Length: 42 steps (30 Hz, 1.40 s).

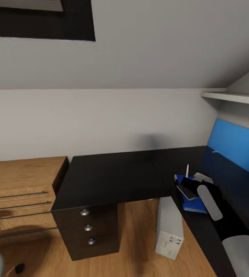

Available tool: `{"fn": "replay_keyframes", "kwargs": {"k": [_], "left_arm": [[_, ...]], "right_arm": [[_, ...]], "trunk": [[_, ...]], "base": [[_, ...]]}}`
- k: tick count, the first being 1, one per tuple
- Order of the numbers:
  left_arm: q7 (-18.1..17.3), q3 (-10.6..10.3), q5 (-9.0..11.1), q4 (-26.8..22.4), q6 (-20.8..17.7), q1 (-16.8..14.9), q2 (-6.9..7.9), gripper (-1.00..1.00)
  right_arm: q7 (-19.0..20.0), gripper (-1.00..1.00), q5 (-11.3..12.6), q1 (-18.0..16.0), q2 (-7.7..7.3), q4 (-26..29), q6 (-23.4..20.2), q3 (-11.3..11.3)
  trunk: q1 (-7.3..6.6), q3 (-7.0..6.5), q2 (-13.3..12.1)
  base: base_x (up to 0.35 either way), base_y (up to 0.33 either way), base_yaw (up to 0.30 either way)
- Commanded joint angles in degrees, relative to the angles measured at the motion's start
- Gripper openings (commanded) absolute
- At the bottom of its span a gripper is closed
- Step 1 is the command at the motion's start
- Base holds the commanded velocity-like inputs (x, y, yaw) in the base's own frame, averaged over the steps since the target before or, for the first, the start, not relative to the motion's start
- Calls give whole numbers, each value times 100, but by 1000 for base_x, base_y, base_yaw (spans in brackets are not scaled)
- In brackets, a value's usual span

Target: In the bedroom, organize the workspace by keeping the computer under the desk, ensuring the monitor is on the desk, placing the keyboard on the desk next to the monitor, placing the mouse on the desk next to the keyboard, moving the folder from the swivel chair onto the desk next to the mouse, stacking the notebook on top of the folder with the pen on top of the notebook, and positioning the swivel chair next to the desk.

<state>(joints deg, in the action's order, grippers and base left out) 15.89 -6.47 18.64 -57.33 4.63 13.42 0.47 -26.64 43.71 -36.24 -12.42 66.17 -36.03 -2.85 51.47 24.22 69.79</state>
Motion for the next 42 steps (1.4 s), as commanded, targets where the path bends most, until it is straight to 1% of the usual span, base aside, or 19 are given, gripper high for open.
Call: {"fn": "replay_keyframes", "kwargs": {"k": [1,4,9,13,20,25,27,28,31,34,42], "left_arm": [[34,-21,59,-7,27,2,5,100],[37,-17,60,-6,28,2,5,100],[38,-13,61,-6,29,0,6,100],[37,-14,55,-6,36,2,1,100],[33,-21,50,19,38,3,-1,100],[29,-21,29,146,38,3,-3,100],[28,-21,27,158,38,0,-3,100],[28,-25,26,163,38,-1,-3,100],[28,-25,26,167,38,2,-3,100],[28,-24,26,169,38,2,-3,100],[28,-21,26,169,38,2,-3,100]], "right_arm": [[-60,-100,55,-6,-14,4,-2,-5],[-56,-100,53,-6,-44,2,-1,50],[-60,-100,44,-6,-57,-9,3,74],[-45,-100,29,-6,-59,-17,-2,75],[-39,-100,-43,-6,-57,-182,-8,36],[-37,-100,-195,-12,-51,-746,11,39],[-36,-100,-347,-13,-45,-890,43,39],[-35,-100,-543,-18,-33,-1010,100,39],[-29,-100,-786,-23,-18,-1198,196,39],[-27,-100,-863,-28,-11,-1268,229,39],[-26,-100,-914,-32,1,-1342,253,32]], "trunk": [[1,4,4],[1,1,4],[1,0,4],[1,0,4],[1,0,4],[1,0,4],[1,0,4],[1,0,4],[1,0,4],[1,0,4],[1,0,4]], "base": [[0,0,-268],[5,0,-269],[63,0,-269],[171,0,-67],[310,0,-5],[282,0,0],[130,0,0],[59,0,0],[32,0,0],[12,0,0],[3,0,0]]}}
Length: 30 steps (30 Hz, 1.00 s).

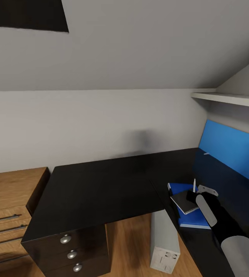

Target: In the bedroom, organize the workspace by keeping the computer under the desk, ensuring the monitor is on the desk, placing the keyboard on the desk next to the monitor, placing the mouse on the desk next to the keyboard, moving the folder from the swivel chair onto the desk next to the mouse, stacking the notebook on top of the folder with the pen on top of the notebook, and positioning the swivel chair next to the desk.

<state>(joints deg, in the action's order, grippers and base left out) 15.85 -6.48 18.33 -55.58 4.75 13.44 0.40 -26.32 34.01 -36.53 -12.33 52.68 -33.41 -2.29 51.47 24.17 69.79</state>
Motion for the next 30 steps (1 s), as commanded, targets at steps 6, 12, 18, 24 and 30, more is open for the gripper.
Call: {"fn": "replay_keyframes", "kwargs": {"k": [6,12,18,24,30], "left_arm": [[33,-22,57,-5,26,-2,4,100],[27,-22,57,-5,26,-3,4,100],[29,-23,57,-5,26,0,4,100],[29,-22,57,-5,26,-1,4,100],[30,-23,58,-5,26,0,4,100]], "right_arm": [[-57,-100,50,-4,-6,-10,0,-25],[-57,-100,45,-10,-6,-136,9,-25],[-57,-100,37,-19,-6,-351,117,-25],[-57,-100,36,-24,-6,-402,154,-25],[-57,-100,36,-27,-6,-414,166,-31]], "trunk": [[0,5,4],[0,5,4],[0,5,4],[0,5,4],[0,5,4]], "base": [[0,0,0],[0,0,0],[0,0,0],[0,0,0],[0,0,0]]}}
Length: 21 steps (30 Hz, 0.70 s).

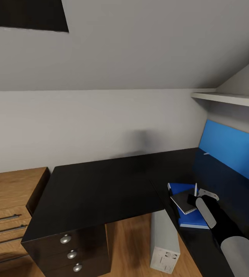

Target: In the bedroom, organize the workspace by keeping the computer under the desk, ensuring the monitor is on the desk, placing the keyboard on the desk next to the monitor, placing the mouse on the desk next to the keyboard, moving the folder from the swivel chair onto the desk next to the mouse, stacking the notebook on top of the folder with the pen on top of the notebook, and positioning the swivel chair next to the desk.

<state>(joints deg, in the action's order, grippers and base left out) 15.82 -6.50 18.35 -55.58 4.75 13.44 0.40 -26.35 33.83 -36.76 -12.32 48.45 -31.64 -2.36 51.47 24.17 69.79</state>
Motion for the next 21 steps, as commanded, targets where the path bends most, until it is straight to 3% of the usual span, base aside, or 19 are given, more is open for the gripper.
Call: {"fn": "replay_keyframes", "kwargs": {"k": [1,10,14,21], "left_arm": [[33,-22,56,-6,26,0,4,100],[29,-20,55,-6,26,1,4,100],[32,-22,55,-6,26,-2,4,100],[30,-19,55,-6,26,-1,4,100]], "right_arm": [[-55,-100,53,-4,-7,8,-11,-25],[-29,-100,60,-2,-2,14,-17,-66],[-25,-100,62,1,1,21,-17,-283],[-26,-100,62,2,7,23,-18,-374]], "trunk": [[0,5,4],[0,5,4],[0,5,4],[0,5,4]], "base": [[0,0,0],[0,0,0],[0,0,0],[0,0,0]]}}
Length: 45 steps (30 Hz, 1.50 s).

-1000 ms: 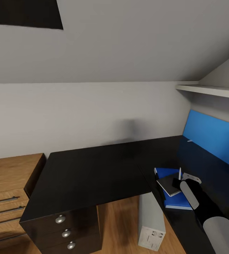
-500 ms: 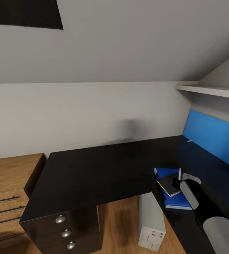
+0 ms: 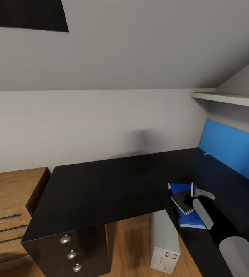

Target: In the bedroom, organize the workspace by keeping the computer under the desk, ensuring the monitor is on the desk, placing the keyboard on the desk next to the monitor, placing the mouse on the desk next to the keyboard, moving the folder from the swivel chair onto the desk next to the mouse, stacking the notebook on top of the folder with the pen on top of the notebook, and positioning the swivel chair next to the desk.

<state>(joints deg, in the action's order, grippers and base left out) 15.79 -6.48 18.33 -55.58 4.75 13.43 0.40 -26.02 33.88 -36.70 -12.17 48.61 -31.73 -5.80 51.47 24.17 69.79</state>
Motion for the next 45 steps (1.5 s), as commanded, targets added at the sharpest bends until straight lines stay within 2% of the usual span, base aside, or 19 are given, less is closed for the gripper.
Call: {"fn": "replay_keyframes", "kwargs": {"k": [1,21,22,39,42,45], "left_arm": [[32,-22,56,-6,25,0,4,100],[46,-20,72,-6,25,1,4,100],[46,-20,72,-6,25,1,4,100],[64,-20,69,-6,25,1,4,100],[64,-20,67,-6,25,0,4,100],[59,-20,66,-6,25,1,4,100]], "right_arm": [[-57,-100,58,-4,-7,8,-9,-32],[-52,-100,58,-3,-4,9,-9,-69],[-52,100,58,-3,-4,10,-9,-70],[-52,100,58,-3,-4,59,-6,-70],[-67,100,53,-3,-3,249,-2,-71],[-120,100,12,7,82,799,-1,-138]], "trunk": [[1,5,4],[1,5,4],[1,5,4],[-351,-282,-638],[-395,-318,-718],[-395,-318,-718]], "base": [[0,0,0],[0,0,0],[0,0,0],[0,0,0],[0,0,0],[0,0,0]]}}
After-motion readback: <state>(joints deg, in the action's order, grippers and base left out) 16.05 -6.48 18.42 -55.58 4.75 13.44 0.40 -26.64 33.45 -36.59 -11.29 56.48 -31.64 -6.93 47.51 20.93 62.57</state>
